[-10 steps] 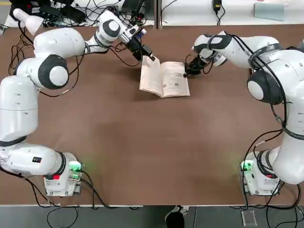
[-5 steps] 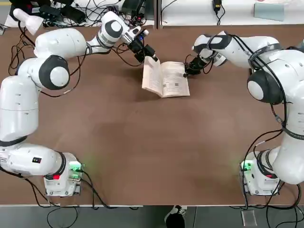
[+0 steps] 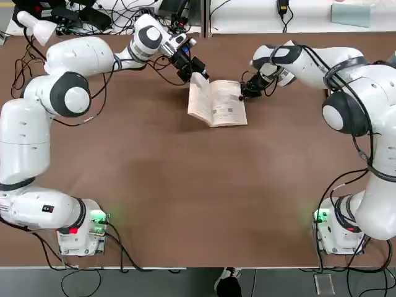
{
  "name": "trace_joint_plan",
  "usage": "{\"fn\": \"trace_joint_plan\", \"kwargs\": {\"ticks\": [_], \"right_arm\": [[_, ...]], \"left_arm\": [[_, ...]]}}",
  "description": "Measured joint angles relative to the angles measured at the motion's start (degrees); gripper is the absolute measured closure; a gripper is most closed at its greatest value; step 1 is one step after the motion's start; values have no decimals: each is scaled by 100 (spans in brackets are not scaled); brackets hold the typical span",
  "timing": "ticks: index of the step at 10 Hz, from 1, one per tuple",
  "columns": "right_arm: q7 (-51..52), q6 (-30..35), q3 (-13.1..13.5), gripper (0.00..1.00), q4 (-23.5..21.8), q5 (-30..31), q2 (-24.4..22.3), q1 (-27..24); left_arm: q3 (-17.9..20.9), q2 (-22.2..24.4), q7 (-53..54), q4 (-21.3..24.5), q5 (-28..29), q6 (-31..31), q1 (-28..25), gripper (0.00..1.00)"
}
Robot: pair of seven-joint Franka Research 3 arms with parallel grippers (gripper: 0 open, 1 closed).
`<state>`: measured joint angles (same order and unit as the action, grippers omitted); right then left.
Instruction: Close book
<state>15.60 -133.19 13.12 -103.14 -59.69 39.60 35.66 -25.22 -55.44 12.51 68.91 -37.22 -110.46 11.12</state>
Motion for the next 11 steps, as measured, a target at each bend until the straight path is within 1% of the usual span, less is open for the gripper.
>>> {"fn": "trace_joint_plan", "kwargs": {"ticks": [11], "right_arm": [[2,0,0,99,0,0,0,0]], "left_arm": [[11,76,-882,-10,0,-239,302,0]]}}
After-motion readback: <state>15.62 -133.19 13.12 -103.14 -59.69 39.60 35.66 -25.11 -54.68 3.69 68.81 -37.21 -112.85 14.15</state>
